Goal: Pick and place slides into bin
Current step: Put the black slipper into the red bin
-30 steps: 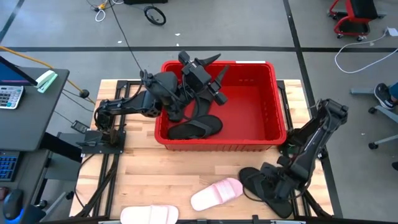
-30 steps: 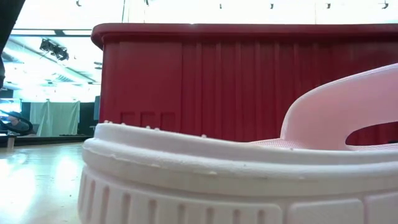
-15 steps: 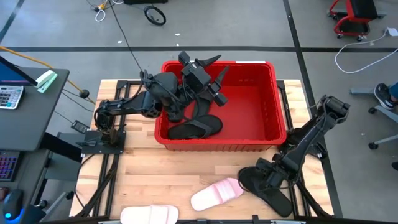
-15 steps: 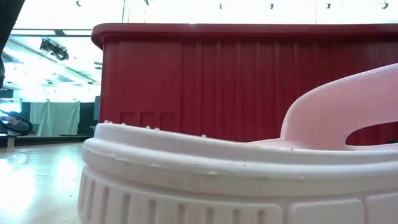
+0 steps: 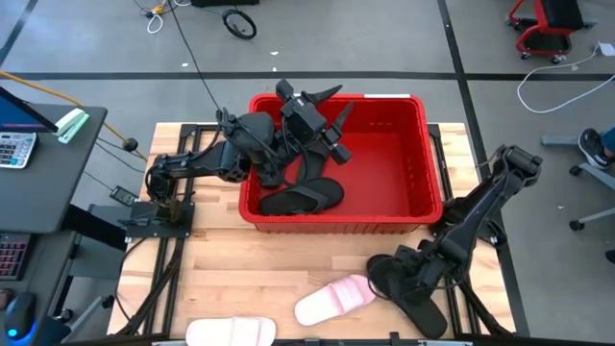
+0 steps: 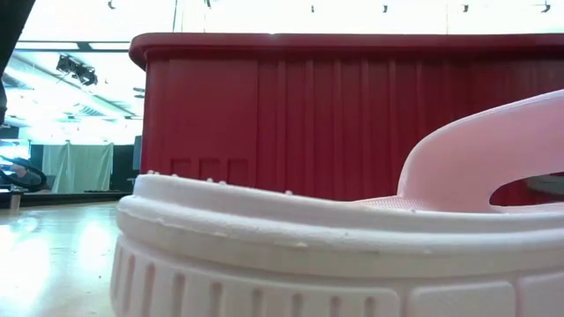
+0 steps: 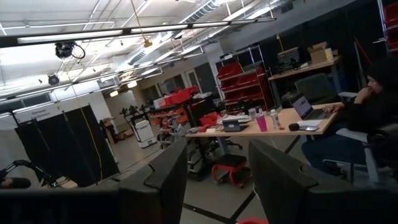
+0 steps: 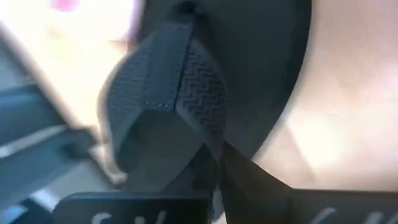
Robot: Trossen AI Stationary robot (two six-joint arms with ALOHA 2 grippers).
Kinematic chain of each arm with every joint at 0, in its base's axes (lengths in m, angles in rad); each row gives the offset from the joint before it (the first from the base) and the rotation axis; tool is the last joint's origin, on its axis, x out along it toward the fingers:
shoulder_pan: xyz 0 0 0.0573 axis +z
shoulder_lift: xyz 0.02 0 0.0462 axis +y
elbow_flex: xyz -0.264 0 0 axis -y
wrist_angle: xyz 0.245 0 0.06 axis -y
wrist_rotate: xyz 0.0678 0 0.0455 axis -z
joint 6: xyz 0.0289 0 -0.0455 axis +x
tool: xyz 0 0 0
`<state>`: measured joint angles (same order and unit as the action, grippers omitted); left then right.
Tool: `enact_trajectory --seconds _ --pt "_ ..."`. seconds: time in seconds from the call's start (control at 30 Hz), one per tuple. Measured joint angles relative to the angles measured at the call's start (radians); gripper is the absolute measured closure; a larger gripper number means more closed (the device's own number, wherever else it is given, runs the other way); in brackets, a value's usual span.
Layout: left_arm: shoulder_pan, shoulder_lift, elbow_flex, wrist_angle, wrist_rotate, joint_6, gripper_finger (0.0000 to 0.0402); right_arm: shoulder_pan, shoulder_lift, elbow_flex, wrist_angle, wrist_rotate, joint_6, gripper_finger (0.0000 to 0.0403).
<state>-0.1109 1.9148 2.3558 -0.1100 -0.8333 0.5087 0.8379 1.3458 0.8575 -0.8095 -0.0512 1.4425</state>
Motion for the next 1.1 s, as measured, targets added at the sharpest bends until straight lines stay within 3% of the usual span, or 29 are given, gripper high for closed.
enact_trajectory --seconds 0.2,0.6,0.73,0.87,1.1 --pt "-0.024 0.0 0.0 0.0 0.0 0.0 0.0229 0.02 -0.076 0.225 -0.079 0.091 -0.051 0.0395" --pt "-0.096 0.0 0.0 -0.001 0.0 0.0 0.0225 0.024 -0.129 0.685 -0.461 0.435 -0.296 0.04" --pt "-0.125 0.0 0.0 -0.029 0.0 -0.008 0.0224 -0.049 -0.129 0.773 -0.601 0.579 -0.354 0.0401" --pt "-0.152 0.0 0.0 -0.064 0.002 -0.141 0.0225 -0.173 -0.131 0.833 -0.688 0.793 -0.389 0.0401" --pt "-0.158 0.001 0.0 -0.166 0.001 -0.37 0.0221 -0.397 -0.13 0.88 -0.638 1.116 -0.52 0.0401"
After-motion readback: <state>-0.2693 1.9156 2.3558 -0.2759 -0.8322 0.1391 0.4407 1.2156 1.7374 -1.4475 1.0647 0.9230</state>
